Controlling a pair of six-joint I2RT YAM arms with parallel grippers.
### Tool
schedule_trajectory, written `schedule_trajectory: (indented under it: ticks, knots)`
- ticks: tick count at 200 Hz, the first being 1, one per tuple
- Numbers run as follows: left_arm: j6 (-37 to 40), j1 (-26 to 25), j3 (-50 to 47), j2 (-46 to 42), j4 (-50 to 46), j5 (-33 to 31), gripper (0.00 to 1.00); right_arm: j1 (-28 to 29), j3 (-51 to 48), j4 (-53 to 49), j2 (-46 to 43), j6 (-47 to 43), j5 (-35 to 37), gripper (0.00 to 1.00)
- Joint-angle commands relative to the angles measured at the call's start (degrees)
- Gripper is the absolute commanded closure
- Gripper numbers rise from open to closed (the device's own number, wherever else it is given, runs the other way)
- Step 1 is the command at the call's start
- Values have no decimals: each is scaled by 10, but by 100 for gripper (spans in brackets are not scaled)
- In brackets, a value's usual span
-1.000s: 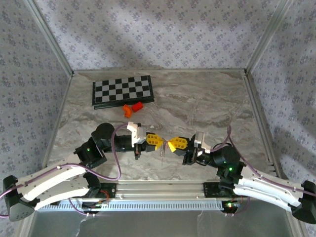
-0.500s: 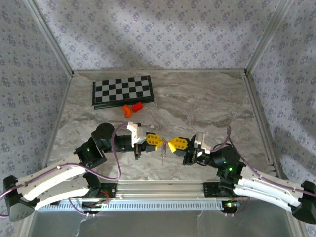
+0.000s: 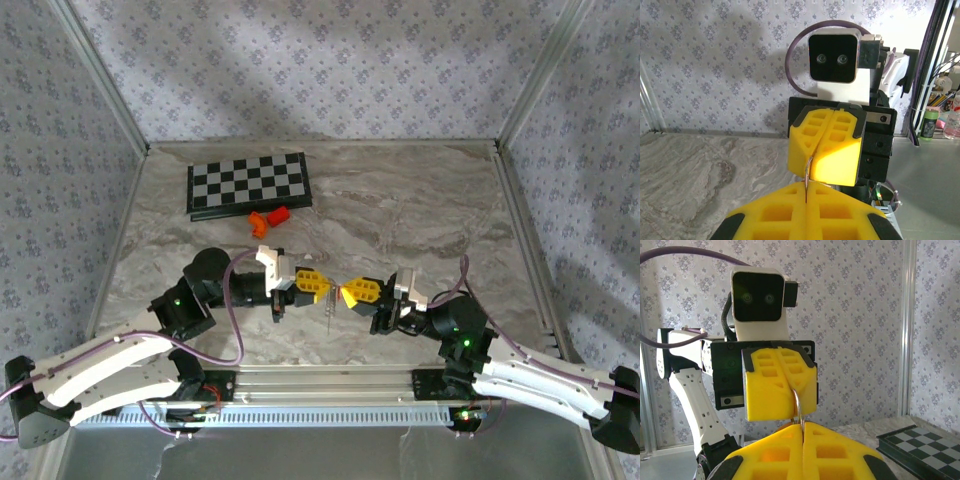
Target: Put the keys on the keyring
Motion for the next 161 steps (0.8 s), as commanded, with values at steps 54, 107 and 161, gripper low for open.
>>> schedule_trajectory:
  ticks: [54, 107, 161]
  knots:
    - [5, -3, 20, -6, 16, 3, 100, -4, -3, 26, -12, 12, -6, 100]
    - [7, -3, 21, 0, 20, 6, 100, -2, -2, 28, -7, 11, -13, 100]
    - [6, -3, 21, 0, 21, 8, 100, -1, -1, 33, -2, 9, -8, 100]
